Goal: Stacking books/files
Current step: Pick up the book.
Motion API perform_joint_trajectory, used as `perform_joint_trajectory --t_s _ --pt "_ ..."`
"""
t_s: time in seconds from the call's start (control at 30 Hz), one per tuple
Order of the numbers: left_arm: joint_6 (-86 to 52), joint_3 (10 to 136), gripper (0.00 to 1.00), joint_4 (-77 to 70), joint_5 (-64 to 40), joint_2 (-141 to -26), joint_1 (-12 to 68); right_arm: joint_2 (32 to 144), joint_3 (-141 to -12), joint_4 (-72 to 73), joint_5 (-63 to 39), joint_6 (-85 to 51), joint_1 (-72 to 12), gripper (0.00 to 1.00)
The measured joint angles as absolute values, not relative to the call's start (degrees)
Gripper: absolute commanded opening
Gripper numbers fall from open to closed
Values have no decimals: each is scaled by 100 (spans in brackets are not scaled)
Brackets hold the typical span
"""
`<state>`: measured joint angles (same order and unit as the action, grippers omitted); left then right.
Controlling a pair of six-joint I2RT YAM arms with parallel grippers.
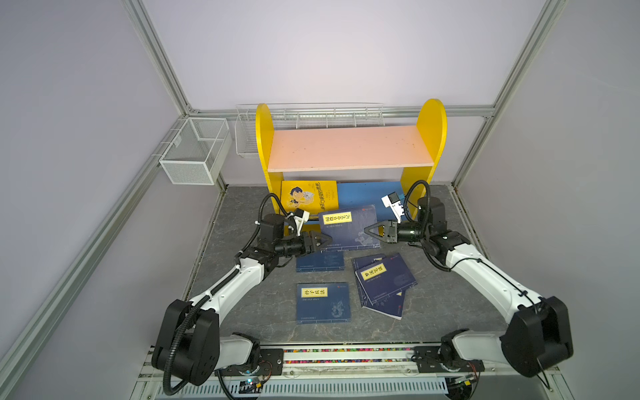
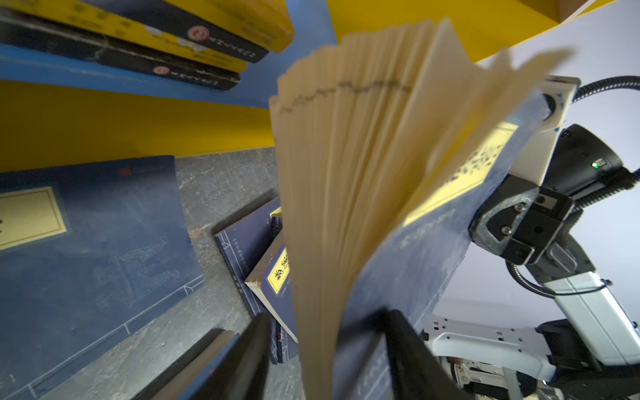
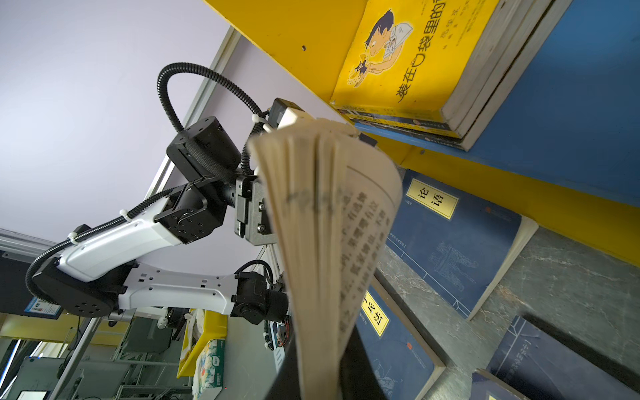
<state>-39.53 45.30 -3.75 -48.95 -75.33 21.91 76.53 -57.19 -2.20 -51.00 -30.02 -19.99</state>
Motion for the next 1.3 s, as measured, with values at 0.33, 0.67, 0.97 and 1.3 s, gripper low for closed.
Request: perform_joint_trajectory --t_s 0.33,0.67,0.97,1.3 --pt "-4099 4582 0 -770 -5037 -7522 2314 7693 -5719 -657 -4438 -2904 -1861 67" --pt "-4442 4681 0 -1175 -4108 -7153 2392 6440 -4886 -548 -3319 -3295 -1809 78" --pt "-4842 4781 0 -1861 -3330 -7199 2609 6458 -4598 561 -2591 -4003 -2786 73" --pt "-5199 4781 0 -2248 -3170 -7463 2842 7126 -4864 1756 -1896 -4565 -3183 58"
